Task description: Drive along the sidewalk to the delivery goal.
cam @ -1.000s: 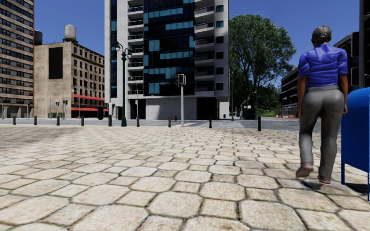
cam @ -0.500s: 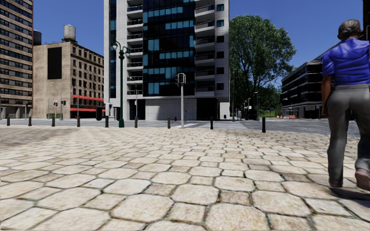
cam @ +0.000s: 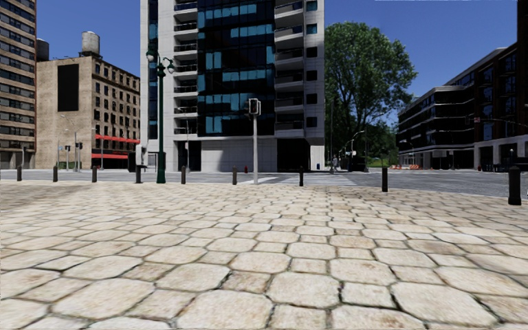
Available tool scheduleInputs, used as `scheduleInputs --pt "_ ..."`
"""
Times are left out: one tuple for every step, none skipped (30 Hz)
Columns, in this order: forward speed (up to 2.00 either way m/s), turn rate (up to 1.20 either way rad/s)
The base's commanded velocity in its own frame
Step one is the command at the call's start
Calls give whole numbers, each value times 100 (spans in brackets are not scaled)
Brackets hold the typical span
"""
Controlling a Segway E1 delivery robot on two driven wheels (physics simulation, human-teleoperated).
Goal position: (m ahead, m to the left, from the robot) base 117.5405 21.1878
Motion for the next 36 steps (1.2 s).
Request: scheduleInputs --pt "200 -37" --pt "200 -37" --pt "200 -37" --pt "200 -38" --pt "200 -42" --pt "200 -46" --pt "200 -47" --pt "200 -47" --pt "200 -47" --pt "200 -47" --pt "200 -47" --pt "200 -47" --pt "200 -47" --pt "200 -47" --pt "200 -47" --pt "200 -47" --pt "200 -47" --pt "200 -47" --pt "200 -47" --pt "200 -43" --pt "200 -37" --pt "200 0" --pt "200 0" --pt "200 0" --pt "200 0" --pt "200 0" --pt "200 0" --pt "200 0" --pt "200 0" --pt "200 0" --pt "200 0" --pt "200 0" --pt "200 0" --pt "200 0" --pt "200 0" --pt "200 0"
